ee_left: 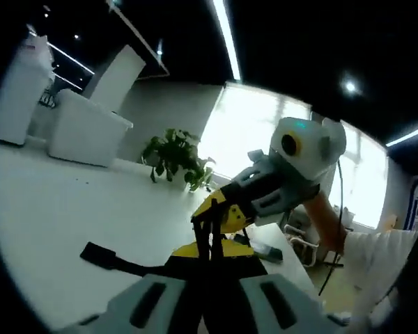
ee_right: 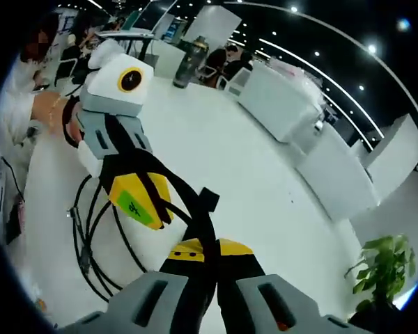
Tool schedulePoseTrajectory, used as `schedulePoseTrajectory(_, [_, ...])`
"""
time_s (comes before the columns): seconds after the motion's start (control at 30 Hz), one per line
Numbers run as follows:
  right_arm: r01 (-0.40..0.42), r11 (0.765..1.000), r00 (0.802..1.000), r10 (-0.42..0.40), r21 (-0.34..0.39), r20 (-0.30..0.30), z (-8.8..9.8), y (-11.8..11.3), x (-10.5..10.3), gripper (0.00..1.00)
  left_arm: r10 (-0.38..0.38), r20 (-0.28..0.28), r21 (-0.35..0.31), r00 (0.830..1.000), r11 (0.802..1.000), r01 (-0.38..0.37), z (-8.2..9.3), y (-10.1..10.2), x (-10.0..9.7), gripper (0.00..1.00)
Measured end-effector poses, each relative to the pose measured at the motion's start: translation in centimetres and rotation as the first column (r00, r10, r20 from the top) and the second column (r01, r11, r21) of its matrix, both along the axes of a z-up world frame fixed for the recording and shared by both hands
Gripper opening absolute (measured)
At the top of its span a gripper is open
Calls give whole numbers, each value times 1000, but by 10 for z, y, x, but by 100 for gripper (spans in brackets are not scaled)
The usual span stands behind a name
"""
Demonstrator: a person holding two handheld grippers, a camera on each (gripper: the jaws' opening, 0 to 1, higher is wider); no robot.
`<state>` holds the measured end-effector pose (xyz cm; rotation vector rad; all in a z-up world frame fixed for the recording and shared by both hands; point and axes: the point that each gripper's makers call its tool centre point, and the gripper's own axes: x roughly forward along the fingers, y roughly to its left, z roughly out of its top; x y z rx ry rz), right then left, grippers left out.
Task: Coil the Type-C to USB data cable on the desktop and secure it with Velcro straps.
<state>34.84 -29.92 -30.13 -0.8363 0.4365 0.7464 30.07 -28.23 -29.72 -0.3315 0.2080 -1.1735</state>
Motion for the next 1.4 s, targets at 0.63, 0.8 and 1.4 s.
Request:
schedulePoseTrajectory(0.63, [48, 999, 987, -49, -7, -152, -77, 12, 24, 3, 26, 186, 413, 982, 905, -102, -67, 25, 32, 33])
schedulePoseTrajectory(0.8, [144, 987, 966, -125, 66, -228, -79, 23, 1, 4, -20, 237, 449, 971, 889, -91, -66, 40, 16, 34])
schedulePoseTrajectory(1.4, [212, 864, 969, -126, 456, -212, -67, 78, -8, 8, 64, 313, 282, 947, 946, -157, -30, 118, 20, 31])
